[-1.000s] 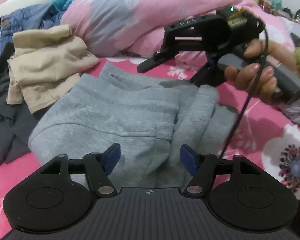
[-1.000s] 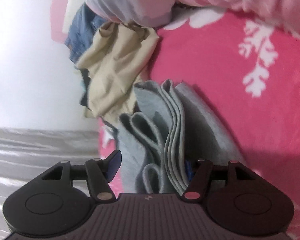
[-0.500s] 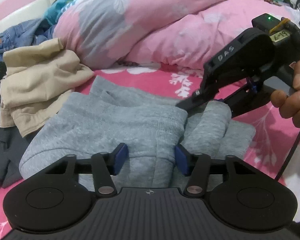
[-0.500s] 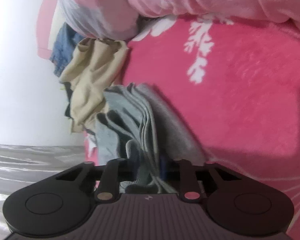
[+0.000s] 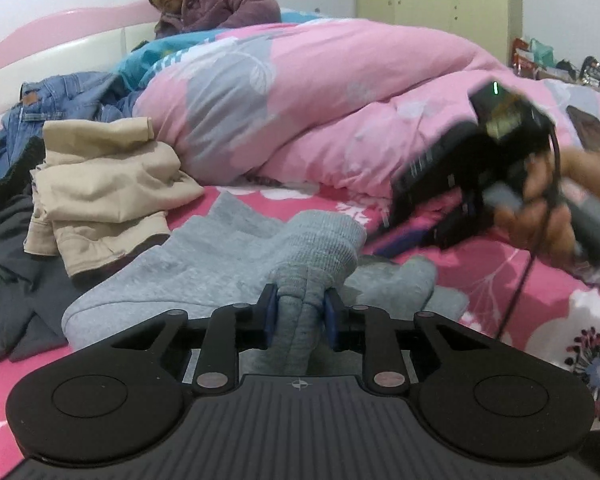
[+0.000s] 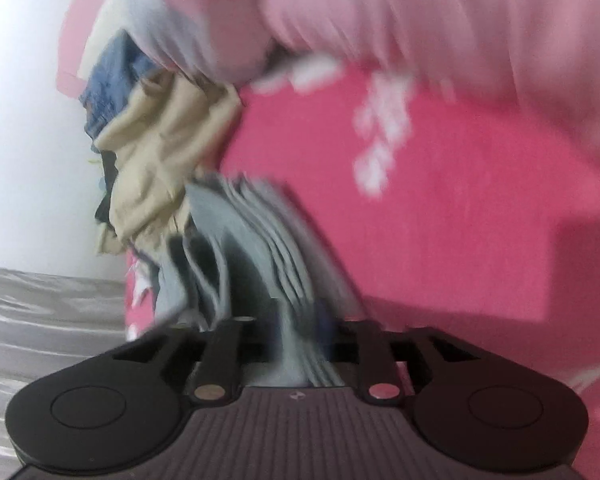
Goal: Fold clothes
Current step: 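Pinch the folded grey fabric with the left tool while the right tool holds it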
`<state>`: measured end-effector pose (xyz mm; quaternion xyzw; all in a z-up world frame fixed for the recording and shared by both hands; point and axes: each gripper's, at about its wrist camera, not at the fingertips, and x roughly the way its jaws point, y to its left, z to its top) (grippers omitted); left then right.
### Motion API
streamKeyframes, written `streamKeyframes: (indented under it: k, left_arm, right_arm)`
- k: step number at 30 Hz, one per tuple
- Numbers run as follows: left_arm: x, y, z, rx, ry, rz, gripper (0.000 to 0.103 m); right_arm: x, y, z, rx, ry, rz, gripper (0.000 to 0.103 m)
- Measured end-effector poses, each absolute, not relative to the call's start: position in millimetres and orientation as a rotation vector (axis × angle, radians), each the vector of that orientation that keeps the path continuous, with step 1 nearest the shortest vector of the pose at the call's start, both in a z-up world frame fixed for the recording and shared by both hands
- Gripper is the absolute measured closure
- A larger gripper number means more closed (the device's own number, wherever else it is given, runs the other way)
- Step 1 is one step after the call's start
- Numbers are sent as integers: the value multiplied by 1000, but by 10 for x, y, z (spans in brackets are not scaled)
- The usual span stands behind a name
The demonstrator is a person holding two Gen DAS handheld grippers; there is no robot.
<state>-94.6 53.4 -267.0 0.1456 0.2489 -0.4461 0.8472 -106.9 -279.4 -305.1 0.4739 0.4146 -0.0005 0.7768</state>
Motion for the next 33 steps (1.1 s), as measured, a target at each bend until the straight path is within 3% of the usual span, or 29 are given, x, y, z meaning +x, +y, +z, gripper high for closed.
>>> streamKeyframes:
  k: [2,3,5,9,10,12,19,25,27,30,33]
  left_arm:
    - [-964,565,-2652,298,509,-946,81]
    - [-964,583,-2643,291,500,-946,81]
    - [-962,622,-2623,273,485,-944,81]
    - [-969,719,-2578,225,463,-945,81]
    - [-973,744,-2567,214,459,-946,81]
    - [-993,769,-2548,206,458,-946,81]
    - [-1106,581,-2422,244,315,-1025,81]
    - [-1039,80,-3029,369,523,-1114,76]
    - [-1098,83,-3026,403,509,-1111,63]
    - [-1055,322,-2813,267,555,-1089,51]
    - [-930,477,-2763,139,631,-1003,47]
  right_arm:
    - [-1001,-2763,-2833,1008,854,39,54]
    - [-943,-2735,-2763,1016,849,78,43]
    - [-718,-2622,-2726,1032,913,166,33]
    - [-231,-2321,-2785,961,1117,204,32]
    - [-137,-2250,-2858,966,1165,215,36]
    - [1,-2105,-2931,990,1202,258,81]
    - [-294,-2047,-2151,647,878,374,82]
    - [-423,-2374,-2854,652,961,190,78]
    - [-466,-2432,-3042,701,962,163,77]
    - [-513,-2410,-3064,651,947,163,75]
    - [-477,-2350,-2977,560,960,139,65]
